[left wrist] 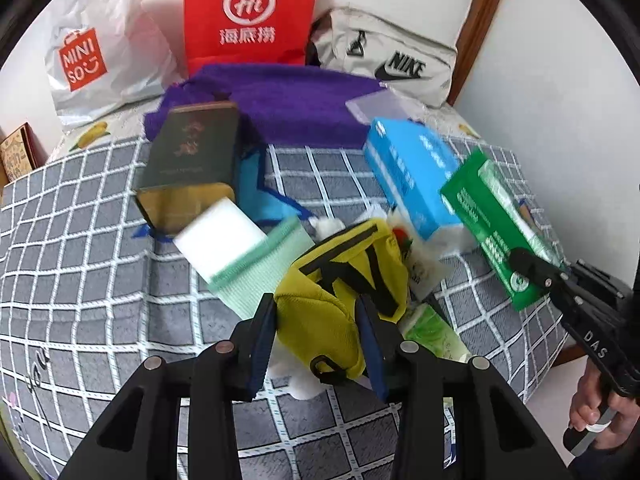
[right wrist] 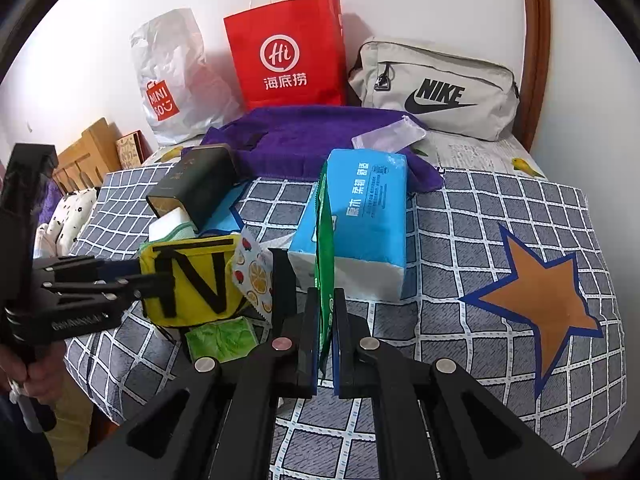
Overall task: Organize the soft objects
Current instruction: 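Grasp the green wipes packet with the right gripper while the left grasps the yellow pouch, then carry the green packet with the right gripper while the left carries the yellow pouch to the towel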
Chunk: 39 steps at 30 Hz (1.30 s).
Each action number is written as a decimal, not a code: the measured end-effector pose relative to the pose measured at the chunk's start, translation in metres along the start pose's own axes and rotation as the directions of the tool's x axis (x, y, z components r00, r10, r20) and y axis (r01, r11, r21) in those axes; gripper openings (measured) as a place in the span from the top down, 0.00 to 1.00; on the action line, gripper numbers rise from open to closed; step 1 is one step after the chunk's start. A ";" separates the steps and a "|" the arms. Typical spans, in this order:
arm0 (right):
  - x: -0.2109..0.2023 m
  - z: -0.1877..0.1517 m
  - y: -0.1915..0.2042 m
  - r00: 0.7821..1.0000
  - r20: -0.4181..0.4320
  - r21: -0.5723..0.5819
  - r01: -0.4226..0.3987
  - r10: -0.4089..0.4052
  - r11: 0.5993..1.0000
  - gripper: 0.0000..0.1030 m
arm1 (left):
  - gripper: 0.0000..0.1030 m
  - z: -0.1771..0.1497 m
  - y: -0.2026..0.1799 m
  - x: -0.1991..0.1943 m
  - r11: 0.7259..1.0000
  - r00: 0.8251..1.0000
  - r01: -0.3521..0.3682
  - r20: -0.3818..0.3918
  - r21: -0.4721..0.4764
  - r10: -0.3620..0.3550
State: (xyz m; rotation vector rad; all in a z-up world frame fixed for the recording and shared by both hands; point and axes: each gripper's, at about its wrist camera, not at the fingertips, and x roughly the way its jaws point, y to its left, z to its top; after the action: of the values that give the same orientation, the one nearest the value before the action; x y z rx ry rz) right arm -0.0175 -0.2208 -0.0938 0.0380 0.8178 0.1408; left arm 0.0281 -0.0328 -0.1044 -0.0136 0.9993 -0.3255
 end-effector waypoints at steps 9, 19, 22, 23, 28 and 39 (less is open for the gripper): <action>-0.007 0.015 0.003 0.999 0.033 -0.014 -0.007 0.007 1.000 0.96 | 0.64 0.022 0.025 -0.026 0.999 0.997 0.007 0.072 -0.042 -0.004; -0.014 0.035 0.009 0.997 0.067 -0.033 -0.042 0.044 0.999 0.96 | 0.64 0.045 0.036 -0.039 0.998 0.993 0.000 0.120 -0.059 0.007; -0.014 0.039 0.008 0.996 0.073 -0.035 -0.046 0.048 0.998 0.96 | 0.64 0.050 0.038 -0.040 0.998 0.992 -0.002 0.128 -0.062 0.010; -0.014 0.042 0.007 0.996 0.076 -0.034 -0.047 0.050 0.998 0.96 | 0.64 0.053 0.038 -0.040 0.998 0.991 -0.005 0.130 -0.063 0.013; -0.008 0.055 0.002 0.996 0.081 -0.032 -0.046 0.049 0.998 0.96 | 0.64 0.063 0.044 -0.038 0.997 0.990 -0.016 0.137 -0.076 0.026; 0.015 0.103 -0.009 0.993 0.112 -0.049 -0.021 0.026 0.999 0.96 | 0.64 0.106 0.063 -0.030 0.996 0.986 -0.018 0.164 -0.090 0.033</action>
State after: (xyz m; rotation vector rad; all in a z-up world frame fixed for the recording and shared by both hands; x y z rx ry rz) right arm 0.0686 -0.2256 -0.0351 0.0101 0.7014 0.1789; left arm 0.1179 0.0206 -0.0321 -0.1060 0.8479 -0.2524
